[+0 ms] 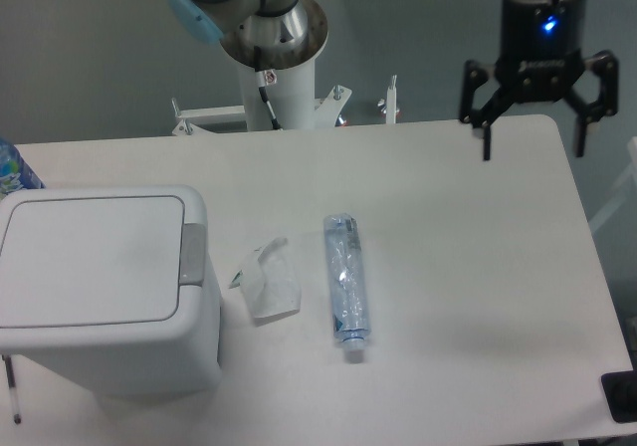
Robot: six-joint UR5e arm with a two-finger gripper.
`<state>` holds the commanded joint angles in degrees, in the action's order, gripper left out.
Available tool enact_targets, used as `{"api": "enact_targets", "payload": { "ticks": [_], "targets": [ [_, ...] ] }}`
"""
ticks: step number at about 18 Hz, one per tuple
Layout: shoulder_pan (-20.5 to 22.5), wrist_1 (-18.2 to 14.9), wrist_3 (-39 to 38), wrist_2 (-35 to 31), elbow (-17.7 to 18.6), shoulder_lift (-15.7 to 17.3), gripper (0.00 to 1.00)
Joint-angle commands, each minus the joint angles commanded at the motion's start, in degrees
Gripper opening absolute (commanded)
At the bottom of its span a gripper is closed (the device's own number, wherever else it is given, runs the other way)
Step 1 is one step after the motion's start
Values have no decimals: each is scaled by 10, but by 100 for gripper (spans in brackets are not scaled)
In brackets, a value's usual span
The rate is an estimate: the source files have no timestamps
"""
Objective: Open the trash can
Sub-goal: 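Move the open gripper over the table toward the white trash can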
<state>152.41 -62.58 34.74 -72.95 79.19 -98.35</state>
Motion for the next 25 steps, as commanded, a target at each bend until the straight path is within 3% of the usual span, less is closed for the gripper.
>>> {"api": "enact_targets", "payload": {
  "ticks": [6,10,12,18,25],
  "targets": [
    [-75,-4,-175,8,11,-1,100],
    [-87,-6,-260,65,23,-1,100],
    [-91,-7,-268,90,35,0,100],
    [-113,-4,-269,88,69,2,100],
    [-135,0,-269,87,70,-8,100]
  ]
}}
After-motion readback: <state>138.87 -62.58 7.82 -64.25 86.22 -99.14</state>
